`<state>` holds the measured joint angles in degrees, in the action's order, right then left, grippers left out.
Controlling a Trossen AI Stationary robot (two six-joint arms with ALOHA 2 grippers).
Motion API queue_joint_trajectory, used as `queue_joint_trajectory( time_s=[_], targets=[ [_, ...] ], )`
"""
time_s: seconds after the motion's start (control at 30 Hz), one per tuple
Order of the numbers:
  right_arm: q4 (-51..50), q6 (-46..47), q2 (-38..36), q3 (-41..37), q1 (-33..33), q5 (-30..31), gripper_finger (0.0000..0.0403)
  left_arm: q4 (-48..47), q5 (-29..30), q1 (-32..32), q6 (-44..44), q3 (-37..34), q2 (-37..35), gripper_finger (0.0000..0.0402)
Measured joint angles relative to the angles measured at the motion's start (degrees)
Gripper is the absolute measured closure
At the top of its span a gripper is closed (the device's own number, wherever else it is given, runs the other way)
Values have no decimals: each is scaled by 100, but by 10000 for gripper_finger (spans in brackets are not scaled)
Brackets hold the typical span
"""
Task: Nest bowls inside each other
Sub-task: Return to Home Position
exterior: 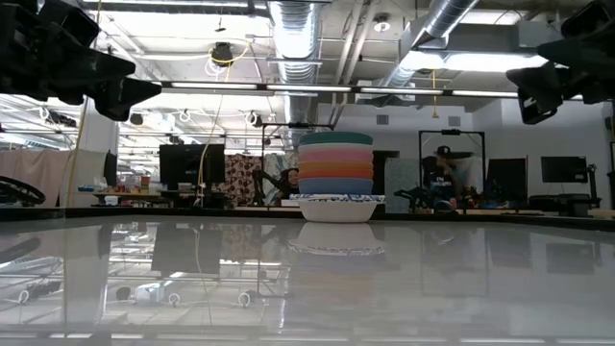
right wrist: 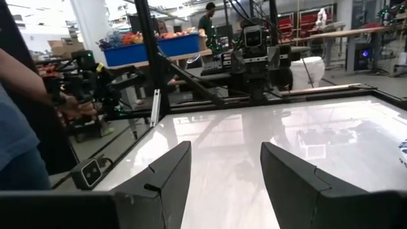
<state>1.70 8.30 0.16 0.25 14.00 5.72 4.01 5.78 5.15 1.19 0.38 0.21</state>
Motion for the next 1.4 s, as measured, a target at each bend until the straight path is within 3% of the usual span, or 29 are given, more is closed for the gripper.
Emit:
queue_joint_trajectory(
  time_s=[0.43, 0.9, 1.4],
  targets=[
    [-1, -431, -2, 0, -235, 0, 193, -28, -1, 0, -87, 0, 0, 132],
    [-1, -684, 0, 0, -442, 22, 193, -170, -61, 0, 982, 2, 8, 132],
    [1, -682, 0, 0, -440, 25, 193, -155, -61, 0, 907, 2, 7, 132]
  ],
)
